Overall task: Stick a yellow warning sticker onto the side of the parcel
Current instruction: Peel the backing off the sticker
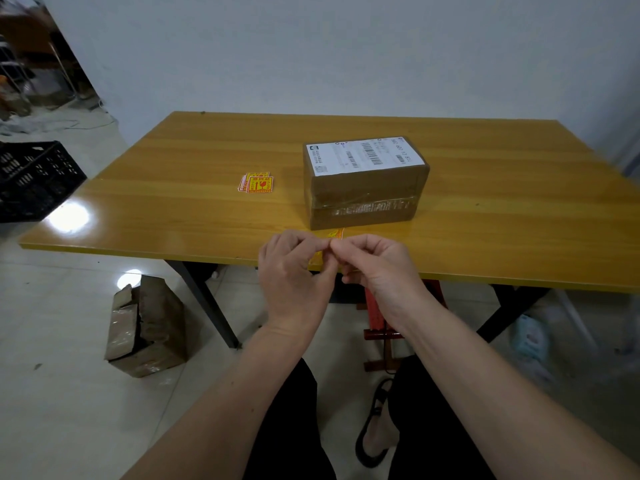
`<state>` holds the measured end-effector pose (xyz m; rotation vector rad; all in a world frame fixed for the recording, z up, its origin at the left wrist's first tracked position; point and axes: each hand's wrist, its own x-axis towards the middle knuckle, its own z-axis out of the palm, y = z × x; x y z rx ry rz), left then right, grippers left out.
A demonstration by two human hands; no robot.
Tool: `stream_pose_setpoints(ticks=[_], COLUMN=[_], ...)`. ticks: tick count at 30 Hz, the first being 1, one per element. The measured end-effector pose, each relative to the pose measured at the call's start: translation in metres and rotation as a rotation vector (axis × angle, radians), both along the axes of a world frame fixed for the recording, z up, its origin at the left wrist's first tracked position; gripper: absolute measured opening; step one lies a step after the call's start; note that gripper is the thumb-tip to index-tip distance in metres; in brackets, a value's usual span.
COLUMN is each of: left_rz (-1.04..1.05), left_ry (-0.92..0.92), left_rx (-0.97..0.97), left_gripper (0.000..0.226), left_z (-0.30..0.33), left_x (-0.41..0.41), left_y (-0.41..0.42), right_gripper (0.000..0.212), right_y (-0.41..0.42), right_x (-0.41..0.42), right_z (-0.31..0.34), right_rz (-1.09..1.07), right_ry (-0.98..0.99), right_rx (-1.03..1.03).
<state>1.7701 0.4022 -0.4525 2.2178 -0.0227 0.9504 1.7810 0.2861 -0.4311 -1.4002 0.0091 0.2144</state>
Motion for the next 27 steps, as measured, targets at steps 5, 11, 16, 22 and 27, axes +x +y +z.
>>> stream_pose_setpoints(ticks=[5,11,16,22,27], left_rz=[0.023,0.016,0.028,0.036,0.024], left_ry=[0.06,0.098,0.112,0.097,0.133], left_rx=[-0.012,-0.056,-0.076,-0.029,-0.073], left_gripper=[0.007,0.012,0.013,0.007,0.009], left_z=[0.0027,0.0048,0.0048,0.0037,0.0049], left_x=[-0.0011,-0.0027,-0.0035,-0.0052,-0.0059], left_y=[-0.0022,-0.0024,-0.0039,-0.0068,-0.0084], right_gripper=[0.008,0.003,0.003,0.007,0.005], right_y=[0.0,-0.0013,-0.0008,0.0003,-0.0012], right_x=[0.0007,0.0006,0.0003,-0.0002,-0.0007], right_z=[-0.0002,-0.0023,-0.0016,-0.0012,-0.0019], right_rz=[-0.047,-0.039,-0.046,-0.094,-0.103], right_ry=[-0.055,-0.074,-0.076,-0.074,-0.088], right_rx=[-0.061,-0.091,-0.119,-0.092,-0.113])
